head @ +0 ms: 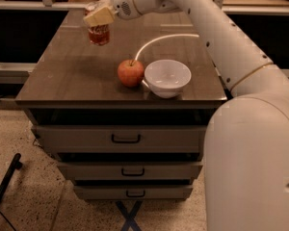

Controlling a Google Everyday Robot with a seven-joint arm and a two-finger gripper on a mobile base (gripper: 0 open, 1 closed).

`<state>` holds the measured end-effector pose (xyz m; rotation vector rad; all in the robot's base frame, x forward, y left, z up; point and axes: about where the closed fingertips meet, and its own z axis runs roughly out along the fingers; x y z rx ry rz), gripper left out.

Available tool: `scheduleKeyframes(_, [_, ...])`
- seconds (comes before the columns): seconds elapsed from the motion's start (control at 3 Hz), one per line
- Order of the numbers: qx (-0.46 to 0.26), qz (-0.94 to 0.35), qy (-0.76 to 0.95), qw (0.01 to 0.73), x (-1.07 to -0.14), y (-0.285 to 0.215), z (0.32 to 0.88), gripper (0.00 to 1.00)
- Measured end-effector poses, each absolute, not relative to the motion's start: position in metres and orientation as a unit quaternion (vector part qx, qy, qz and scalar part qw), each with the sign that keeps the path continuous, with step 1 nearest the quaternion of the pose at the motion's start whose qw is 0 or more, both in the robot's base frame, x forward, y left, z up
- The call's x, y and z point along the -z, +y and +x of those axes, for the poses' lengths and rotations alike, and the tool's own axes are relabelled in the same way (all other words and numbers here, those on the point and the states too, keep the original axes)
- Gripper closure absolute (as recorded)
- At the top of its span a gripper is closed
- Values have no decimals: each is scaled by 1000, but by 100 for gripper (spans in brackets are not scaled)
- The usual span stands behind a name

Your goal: Pick coke can

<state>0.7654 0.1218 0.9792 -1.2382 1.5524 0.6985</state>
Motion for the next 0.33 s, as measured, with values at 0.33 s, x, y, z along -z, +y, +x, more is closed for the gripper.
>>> scheduleKeyframes(0.33, [-290,-517,626,507,-1008,106,755,100])
